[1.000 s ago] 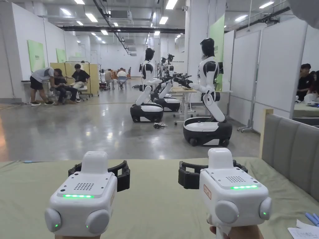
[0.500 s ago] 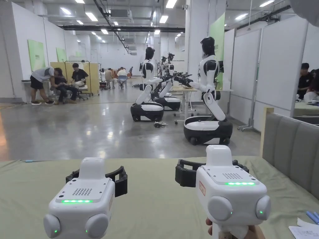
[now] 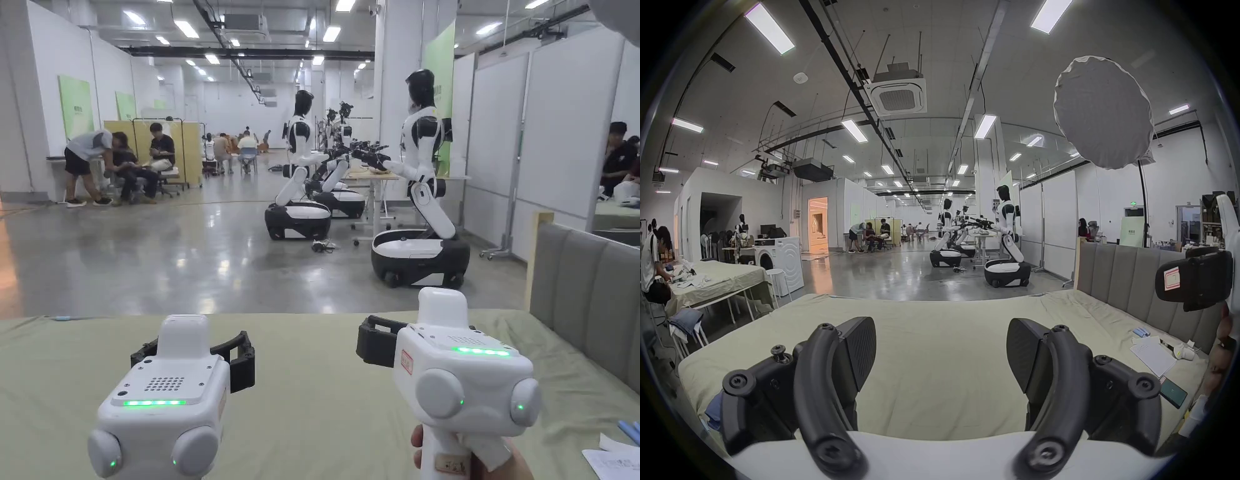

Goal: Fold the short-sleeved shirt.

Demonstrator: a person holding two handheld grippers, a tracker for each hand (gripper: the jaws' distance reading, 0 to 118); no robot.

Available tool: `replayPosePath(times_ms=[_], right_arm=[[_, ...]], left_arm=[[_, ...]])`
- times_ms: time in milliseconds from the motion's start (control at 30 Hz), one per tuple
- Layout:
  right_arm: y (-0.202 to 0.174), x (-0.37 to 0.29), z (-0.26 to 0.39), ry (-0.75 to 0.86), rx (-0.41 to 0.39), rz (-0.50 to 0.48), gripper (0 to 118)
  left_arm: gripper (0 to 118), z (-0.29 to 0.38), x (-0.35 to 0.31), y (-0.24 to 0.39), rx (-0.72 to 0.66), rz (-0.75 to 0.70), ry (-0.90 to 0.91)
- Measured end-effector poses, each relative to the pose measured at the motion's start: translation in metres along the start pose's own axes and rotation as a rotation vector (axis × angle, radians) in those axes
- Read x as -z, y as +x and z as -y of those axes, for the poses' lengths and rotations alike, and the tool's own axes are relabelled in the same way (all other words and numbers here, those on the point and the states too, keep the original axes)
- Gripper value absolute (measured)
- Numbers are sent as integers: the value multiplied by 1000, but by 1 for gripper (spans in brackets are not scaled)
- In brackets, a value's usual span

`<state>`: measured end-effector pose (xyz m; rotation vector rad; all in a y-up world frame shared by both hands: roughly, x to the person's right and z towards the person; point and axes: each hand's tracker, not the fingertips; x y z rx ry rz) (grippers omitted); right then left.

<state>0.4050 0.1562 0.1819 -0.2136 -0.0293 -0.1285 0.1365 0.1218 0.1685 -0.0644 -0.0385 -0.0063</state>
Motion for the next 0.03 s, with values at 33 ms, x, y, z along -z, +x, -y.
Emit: replayPosePath(times_ms=[33], right_arm=[[2,0,-1,-17,23,-34,118]], left_arm=[[83,0,0,0,1,1,-2]])
